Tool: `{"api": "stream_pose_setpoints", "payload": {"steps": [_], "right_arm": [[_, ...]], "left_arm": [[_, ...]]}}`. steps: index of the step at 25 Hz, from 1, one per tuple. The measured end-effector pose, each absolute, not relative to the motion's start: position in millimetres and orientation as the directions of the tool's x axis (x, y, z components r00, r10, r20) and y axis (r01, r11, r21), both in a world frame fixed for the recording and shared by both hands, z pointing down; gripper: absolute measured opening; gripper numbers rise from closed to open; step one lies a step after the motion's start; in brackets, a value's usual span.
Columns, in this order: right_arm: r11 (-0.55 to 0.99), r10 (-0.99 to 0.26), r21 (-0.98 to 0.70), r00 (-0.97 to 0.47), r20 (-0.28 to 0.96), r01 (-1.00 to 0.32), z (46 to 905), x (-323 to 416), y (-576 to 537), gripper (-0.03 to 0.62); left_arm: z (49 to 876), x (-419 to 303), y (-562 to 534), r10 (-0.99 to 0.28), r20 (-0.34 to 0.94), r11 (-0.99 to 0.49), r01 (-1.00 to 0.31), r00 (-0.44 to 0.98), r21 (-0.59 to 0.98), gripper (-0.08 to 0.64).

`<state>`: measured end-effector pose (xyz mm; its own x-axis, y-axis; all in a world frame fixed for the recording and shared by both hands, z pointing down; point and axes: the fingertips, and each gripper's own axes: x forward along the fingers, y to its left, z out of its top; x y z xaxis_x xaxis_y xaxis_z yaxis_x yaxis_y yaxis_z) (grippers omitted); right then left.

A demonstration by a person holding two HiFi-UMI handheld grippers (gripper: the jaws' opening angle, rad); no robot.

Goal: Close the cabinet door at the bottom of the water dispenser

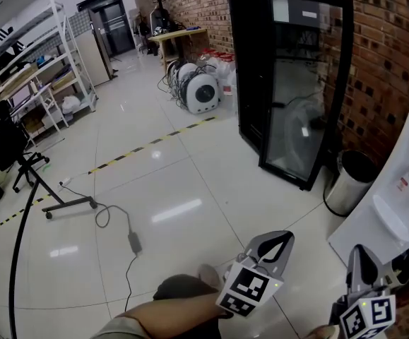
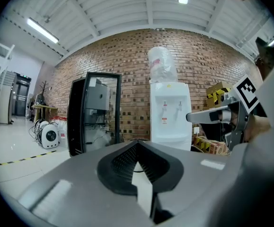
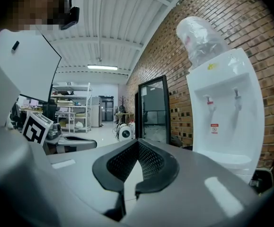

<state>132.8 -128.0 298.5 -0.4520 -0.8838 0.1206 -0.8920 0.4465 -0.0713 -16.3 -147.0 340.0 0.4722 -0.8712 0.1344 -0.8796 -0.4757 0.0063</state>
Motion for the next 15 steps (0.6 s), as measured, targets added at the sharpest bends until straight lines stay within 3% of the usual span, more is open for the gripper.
{"api": "stream_pose_setpoints", "payload": {"steps": [15], "right_arm": [[0.454,-0.876,-0.053,-0.456,0.159,-0.890,310,133,-131,0.012]], "left_arm": [[327,-9,-146,-0.861,0.098,-0.497,-0.867,0.498,0.041,0.000]]}}
